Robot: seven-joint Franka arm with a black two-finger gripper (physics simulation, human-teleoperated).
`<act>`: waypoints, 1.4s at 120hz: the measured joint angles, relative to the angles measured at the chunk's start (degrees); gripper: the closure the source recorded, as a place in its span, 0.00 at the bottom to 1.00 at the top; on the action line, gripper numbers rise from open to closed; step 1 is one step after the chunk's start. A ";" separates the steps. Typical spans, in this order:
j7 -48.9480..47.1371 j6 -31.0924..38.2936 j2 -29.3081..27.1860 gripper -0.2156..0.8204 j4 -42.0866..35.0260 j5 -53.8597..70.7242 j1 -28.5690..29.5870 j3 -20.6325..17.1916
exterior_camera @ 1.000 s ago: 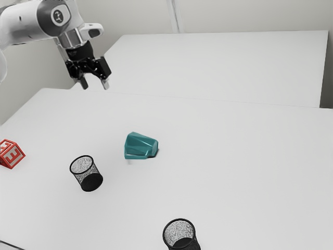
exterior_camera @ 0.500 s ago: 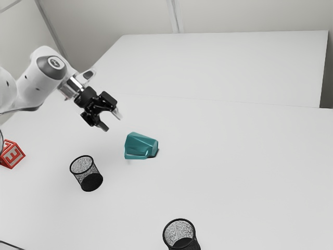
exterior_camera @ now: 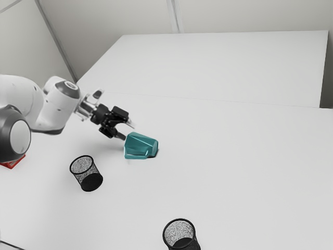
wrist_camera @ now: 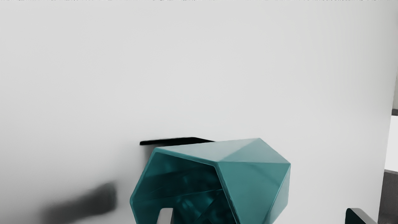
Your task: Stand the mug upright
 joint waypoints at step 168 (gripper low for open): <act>-1.29 -1.00 -11.70 0.97 5.69 42.75 -3.70 -11.87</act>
